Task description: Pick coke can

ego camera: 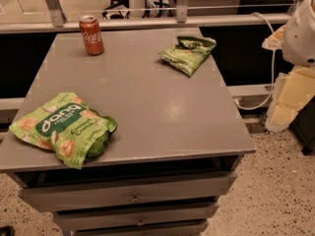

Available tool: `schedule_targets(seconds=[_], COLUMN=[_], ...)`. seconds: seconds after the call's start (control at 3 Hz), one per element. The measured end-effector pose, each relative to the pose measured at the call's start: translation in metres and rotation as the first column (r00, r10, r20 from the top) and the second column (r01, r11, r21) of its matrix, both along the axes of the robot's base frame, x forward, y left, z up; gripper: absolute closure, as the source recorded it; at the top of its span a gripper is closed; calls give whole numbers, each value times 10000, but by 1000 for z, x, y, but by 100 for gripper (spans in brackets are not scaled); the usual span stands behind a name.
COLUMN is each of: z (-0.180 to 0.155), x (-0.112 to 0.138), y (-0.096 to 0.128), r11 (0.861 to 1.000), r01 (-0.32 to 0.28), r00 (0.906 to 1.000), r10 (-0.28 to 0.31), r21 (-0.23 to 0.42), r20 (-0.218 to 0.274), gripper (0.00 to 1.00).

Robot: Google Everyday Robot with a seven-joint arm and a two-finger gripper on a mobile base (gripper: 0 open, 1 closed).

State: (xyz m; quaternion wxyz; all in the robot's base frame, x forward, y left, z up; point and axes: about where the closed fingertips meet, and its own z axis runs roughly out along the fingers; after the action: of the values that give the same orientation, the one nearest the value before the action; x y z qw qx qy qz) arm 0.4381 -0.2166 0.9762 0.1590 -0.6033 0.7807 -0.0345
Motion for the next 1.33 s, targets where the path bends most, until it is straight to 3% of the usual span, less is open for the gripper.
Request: schedule_targets(seconds=[0.33, 0.67, 1.0, 1.33], z=[1, 0, -7, -21], x=[1, 18, 68, 106], y=[1, 16, 72, 131], r11=[10000, 9973, 9667, 9249], r01=[-4, -240, -1072, -1681], r00=[10000, 9986, 9883, 9793], r10=[4, 206, 780, 1171], r21=[23, 700, 2326, 3412], r20=[43, 489, 1312, 1650], gripper=[0, 0, 0, 0])
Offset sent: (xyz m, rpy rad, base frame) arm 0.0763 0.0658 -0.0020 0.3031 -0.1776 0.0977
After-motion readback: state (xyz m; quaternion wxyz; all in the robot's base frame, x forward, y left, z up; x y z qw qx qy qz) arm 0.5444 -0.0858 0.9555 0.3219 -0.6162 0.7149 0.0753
